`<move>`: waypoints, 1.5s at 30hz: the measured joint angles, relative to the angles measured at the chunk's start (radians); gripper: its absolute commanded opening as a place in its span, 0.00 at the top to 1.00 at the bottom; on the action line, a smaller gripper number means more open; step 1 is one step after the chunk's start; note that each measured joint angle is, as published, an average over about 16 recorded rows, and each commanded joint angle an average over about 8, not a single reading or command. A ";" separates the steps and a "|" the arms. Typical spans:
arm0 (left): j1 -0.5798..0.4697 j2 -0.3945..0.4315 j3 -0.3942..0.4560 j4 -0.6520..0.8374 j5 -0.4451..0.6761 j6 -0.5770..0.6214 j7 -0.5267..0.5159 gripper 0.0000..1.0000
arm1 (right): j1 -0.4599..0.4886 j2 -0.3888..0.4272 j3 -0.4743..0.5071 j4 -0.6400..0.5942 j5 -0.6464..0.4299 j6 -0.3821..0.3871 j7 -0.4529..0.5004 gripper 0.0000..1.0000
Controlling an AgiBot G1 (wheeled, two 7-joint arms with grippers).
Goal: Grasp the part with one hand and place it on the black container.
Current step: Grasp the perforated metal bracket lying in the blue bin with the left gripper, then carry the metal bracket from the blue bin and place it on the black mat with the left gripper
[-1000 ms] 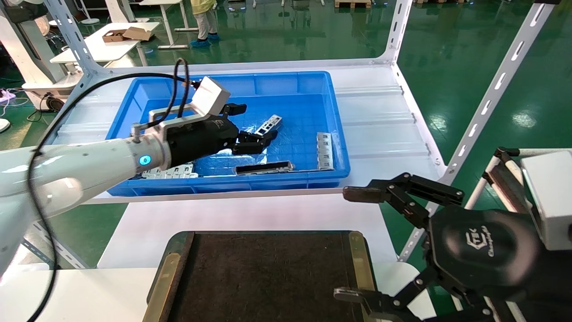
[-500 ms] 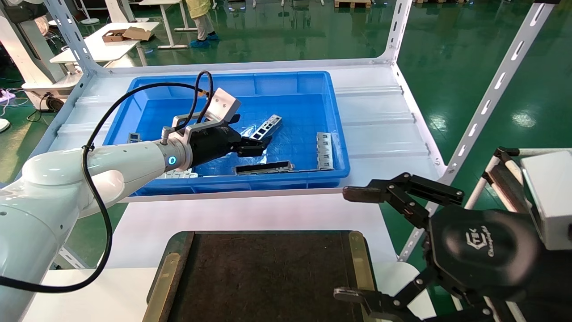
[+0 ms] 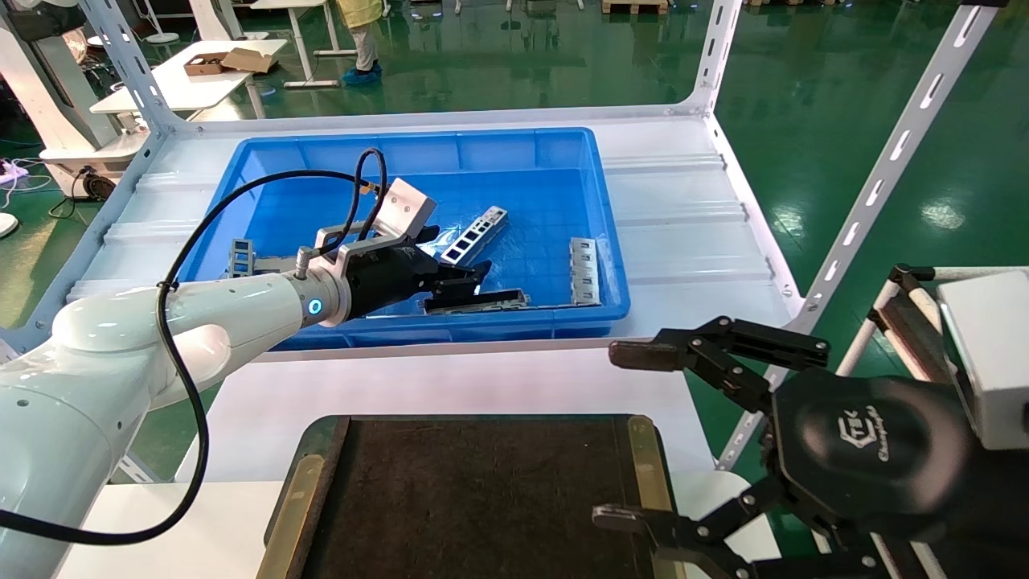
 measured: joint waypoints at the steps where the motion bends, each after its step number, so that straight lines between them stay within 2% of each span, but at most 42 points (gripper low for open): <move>1: 0.002 0.000 0.003 -0.001 -0.002 -0.001 -0.001 1.00 | 0.000 0.000 0.000 0.000 0.000 0.000 0.000 1.00; 25: 0.021 0.002 0.080 -0.040 -0.047 -0.039 -0.045 1.00 | 0.000 0.001 -0.001 0.000 0.001 0.001 -0.001 1.00; 37: 0.003 -0.002 0.079 -0.073 -0.133 -0.063 -0.079 1.00 | 0.000 0.001 -0.002 0.000 0.001 0.001 -0.001 1.00; 45: -0.009 -0.018 0.062 -0.110 -0.207 0.000 -0.088 1.00 | 0.001 0.001 -0.002 0.000 0.002 0.001 -0.001 1.00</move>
